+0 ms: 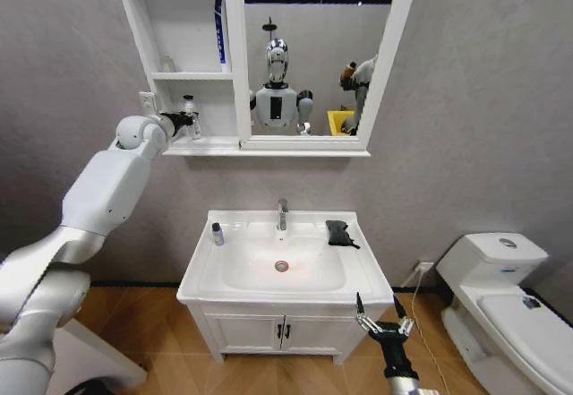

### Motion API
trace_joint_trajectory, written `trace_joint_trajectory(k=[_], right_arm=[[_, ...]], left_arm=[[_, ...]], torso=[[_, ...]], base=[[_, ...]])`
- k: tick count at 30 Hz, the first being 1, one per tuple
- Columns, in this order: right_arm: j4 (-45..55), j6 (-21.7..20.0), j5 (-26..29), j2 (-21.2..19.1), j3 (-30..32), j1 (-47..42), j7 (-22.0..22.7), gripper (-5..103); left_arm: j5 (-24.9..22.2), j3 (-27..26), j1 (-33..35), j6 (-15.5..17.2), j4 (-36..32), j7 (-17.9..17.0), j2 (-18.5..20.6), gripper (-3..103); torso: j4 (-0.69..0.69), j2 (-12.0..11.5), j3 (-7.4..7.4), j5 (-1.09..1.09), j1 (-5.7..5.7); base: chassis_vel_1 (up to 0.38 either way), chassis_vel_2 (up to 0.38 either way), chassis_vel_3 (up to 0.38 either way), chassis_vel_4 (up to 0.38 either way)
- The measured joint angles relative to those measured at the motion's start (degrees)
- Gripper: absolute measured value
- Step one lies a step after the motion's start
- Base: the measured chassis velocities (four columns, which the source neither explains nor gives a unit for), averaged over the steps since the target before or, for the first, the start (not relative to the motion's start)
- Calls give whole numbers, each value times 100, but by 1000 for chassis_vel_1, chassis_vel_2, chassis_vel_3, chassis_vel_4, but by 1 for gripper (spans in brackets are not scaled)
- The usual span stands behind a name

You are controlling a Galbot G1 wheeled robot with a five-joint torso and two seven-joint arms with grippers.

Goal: Move facial cleanser and shampoo from washbasin to cabinet, then wipe washbasin with towel.

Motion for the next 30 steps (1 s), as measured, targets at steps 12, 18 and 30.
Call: trace_joint_trajectory(k=[12,18,30], right_arm=[[12,73,-23,13,-8,-80,0,100],[30,87,-44,36,-24,-100,-1,100],[108,72,-129,101,-117,-116,-3,100]], left_arm=[[-74,-118,284,-63,-276,139,187,61],[-37,-329,756,-193,-1037,227,581,83],[-152,-1382,3439,-766,-3752,147,1771,102]], torso=[[-1,0,0,0,0],[-1,0,0,0,0],[2,1,-1,2,-2]], base=[[0,0,0,0],[0,0,0,0],[0,0,0,0]])
